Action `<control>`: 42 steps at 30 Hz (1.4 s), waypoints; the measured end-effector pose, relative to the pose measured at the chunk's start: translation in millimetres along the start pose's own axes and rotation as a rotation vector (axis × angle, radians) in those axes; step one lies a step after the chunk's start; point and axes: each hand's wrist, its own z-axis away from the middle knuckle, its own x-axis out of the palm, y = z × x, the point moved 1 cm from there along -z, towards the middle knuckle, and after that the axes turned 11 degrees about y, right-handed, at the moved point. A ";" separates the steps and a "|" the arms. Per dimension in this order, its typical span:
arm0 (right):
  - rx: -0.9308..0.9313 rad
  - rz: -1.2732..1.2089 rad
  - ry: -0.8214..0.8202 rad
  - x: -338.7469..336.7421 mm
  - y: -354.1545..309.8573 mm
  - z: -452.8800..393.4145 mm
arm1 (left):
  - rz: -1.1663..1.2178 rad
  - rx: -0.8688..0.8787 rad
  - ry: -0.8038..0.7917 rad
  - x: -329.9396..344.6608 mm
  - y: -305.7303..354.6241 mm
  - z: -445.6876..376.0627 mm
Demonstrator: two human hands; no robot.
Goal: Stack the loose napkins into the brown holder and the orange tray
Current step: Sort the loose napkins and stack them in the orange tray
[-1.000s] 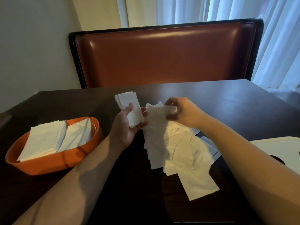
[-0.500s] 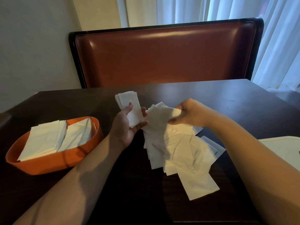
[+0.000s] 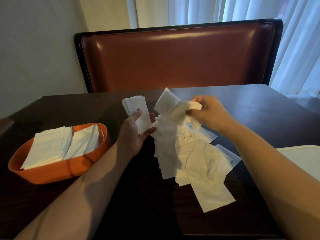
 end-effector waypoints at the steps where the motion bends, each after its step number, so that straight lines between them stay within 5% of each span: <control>1: 0.010 -0.059 0.052 0.9 -1.4 0.6 | -0.011 -0.002 0.021 -0.1 0.1 -0.9; 7: 0.113 -0.380 0.007 13.9 -2.9 5.9 | -0.056 -0.034 -0.082 -0.4 0.7 0.9; 10: 0.131 -0.400 -0.050 27.3 -2.8 12.1 | 0.014 -0.045 -0.260 -1.3 0.2 6.3; 13: 0.180 -0.426 -0.123 36.6 -3.2 16.9 | 0.002 0.001 -0.276 0.5 -0.6 10.9; 29: -0.123 0.106 0.056 29.0 -3.7 15.2 | -0.174 0.142 -0.063 -2.1 -4.2 1.8; 35: 0.055 -0.270 0.240 13.7 -8.9 9.9 | -0.250 0.152 -0.057 -3.0 -3.9 5.7; 39: 0.177 -0.631 0.025 12.8 -17.3 14.9 | -0.275 0.177 -0.070 -3.6 -4.8 5.8; 42: 0.154 -0.582 0.009 27.3 -15.3 17.8 | -0.276 0.173 -0.110 -2.8 -4.5 7.5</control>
